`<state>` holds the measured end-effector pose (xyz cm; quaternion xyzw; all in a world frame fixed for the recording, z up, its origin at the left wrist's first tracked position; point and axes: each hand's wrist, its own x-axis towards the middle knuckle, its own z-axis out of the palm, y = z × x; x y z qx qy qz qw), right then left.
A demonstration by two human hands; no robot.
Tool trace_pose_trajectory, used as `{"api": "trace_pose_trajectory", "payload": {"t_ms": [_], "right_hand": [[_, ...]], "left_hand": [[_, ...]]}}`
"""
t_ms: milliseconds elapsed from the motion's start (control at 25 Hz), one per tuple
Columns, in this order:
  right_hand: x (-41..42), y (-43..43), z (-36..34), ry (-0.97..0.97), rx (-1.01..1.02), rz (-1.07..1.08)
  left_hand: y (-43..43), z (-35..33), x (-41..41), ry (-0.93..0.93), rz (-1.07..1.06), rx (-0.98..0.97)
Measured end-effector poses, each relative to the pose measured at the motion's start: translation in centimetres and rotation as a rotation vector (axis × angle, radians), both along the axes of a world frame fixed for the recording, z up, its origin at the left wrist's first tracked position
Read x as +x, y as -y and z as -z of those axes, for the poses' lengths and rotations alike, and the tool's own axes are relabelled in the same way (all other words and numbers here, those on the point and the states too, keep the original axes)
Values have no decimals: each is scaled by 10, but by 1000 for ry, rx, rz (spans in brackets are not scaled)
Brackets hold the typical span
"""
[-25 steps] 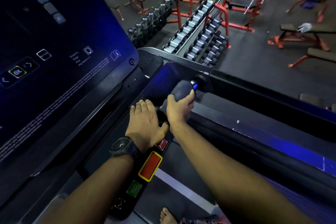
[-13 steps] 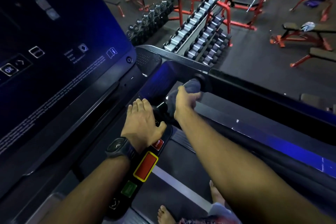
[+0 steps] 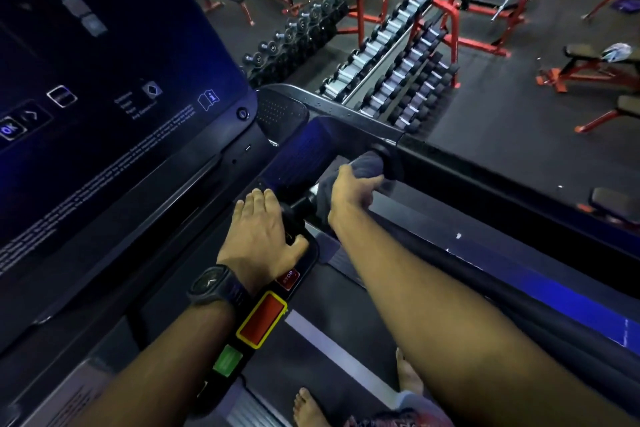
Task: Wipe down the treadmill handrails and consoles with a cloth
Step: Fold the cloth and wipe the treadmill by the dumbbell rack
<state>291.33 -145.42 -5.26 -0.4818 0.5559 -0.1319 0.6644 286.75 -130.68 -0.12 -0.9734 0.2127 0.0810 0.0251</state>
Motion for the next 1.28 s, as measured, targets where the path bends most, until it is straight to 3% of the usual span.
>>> {"api": "trace_pose_trajectory", "payload": {"t_ms": [120, 280, 440, 600, 800, 920, 1000, 1080, 1280], "right_hand": [[-9, -19, 0, -19, -24, -127], [5, 8, -3, -85, -140, -119], [-9, -5, 4, -88, -89, -263], [17, 28, -1, -82, -5, -36], [-9, -6, -1, 39, 80, -58], [14, 23, -8, -70, -8, -53], [6, 20, -9, -44, 9, -90], [-12, 0, -8, -41, -85, -202], [4, 23, -19, -212, -554, -530]], "left_hand": [[-1, 1, -2, -7, -7, 2], [0, 2, 1, 1, -9, -14], [-1, 3, -2, -15, -20, 17], [2, 2, 1, -4, -35, 18], [3, 0, -2, -2, -48, 40], [3, 1, -1, -13, -35, 21], [3, 0, -4, -11, -41, 25], [4, -3, -4, -20, -45, 31], [4, -5, -4, -27, -46, 9]]}}
